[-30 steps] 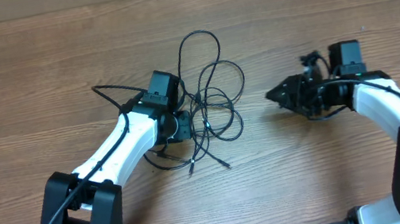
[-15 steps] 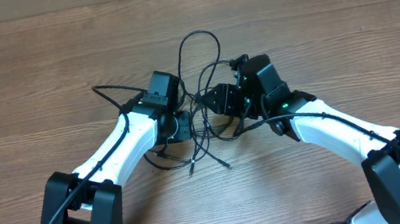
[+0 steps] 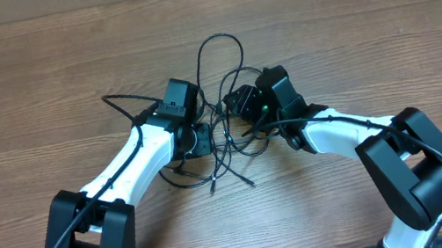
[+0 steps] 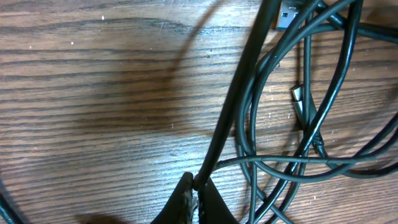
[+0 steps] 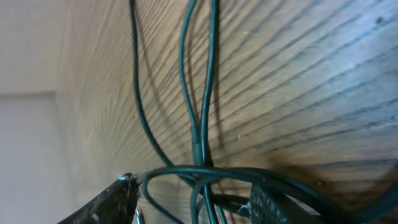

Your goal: Untangle cables

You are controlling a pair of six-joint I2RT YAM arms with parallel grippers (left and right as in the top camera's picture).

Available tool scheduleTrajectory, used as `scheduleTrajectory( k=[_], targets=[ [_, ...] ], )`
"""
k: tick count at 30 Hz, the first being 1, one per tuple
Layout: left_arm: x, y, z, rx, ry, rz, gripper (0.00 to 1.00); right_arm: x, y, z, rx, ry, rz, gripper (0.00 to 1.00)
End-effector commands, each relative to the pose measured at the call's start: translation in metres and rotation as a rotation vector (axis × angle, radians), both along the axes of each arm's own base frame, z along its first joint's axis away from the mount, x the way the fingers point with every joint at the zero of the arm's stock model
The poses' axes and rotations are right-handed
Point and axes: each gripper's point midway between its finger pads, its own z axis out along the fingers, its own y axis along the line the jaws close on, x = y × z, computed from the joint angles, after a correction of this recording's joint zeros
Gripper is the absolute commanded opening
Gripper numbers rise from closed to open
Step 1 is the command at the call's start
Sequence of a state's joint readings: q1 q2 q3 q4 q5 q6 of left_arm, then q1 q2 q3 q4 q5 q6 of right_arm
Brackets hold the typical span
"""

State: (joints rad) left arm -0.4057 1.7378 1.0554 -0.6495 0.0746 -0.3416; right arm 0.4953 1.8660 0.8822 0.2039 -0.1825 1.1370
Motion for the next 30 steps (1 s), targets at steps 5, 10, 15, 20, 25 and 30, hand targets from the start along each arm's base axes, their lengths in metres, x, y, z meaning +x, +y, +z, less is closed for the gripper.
scheduleTrajectory(
  k=[5, 10, 15, 20, 25, 30],
  targets=[
    [-0.003, 0.0, -0.005, -0.001, 0.016, 0.013, 0.04, 0.005, 0.001, -0.033, 0.06, 0.096, -0.136, 0.56],
    [-0.003, 0.0, -0.005, -0.001, 0.015, 0.013, 0.04, 0.012, 0.007, -0.034, 0.079, 0.053, -0.134, 0.58],
    [-0.003, 0.0, -0.005, -0.001, 0.014, 0.013, 0.05, 0.024, 0.011, -0.018, 0.117, -0.023, -0.141, 0.5],
    [-0.003, 0.0, -0.005, -0.001, 0.014, 0.013, 0.04, 0.022, 0.01, -0.022, 0.075, -0.034, -0.108, 0.34],
    [-0.003, 0.0, -0.005, -0.001, 0.016, 0.013, 0.04, 0.019, 0.017, -0.018, 0.044, -0.092, -0.001, 0.11],
    [-0.006, 0.003, -0.006, 0.012, 0.025, 0.014, 0.04, 0.022, 0.023, 0.034, 0.274, -0.19, 0.241, 0.04]
  ],
)
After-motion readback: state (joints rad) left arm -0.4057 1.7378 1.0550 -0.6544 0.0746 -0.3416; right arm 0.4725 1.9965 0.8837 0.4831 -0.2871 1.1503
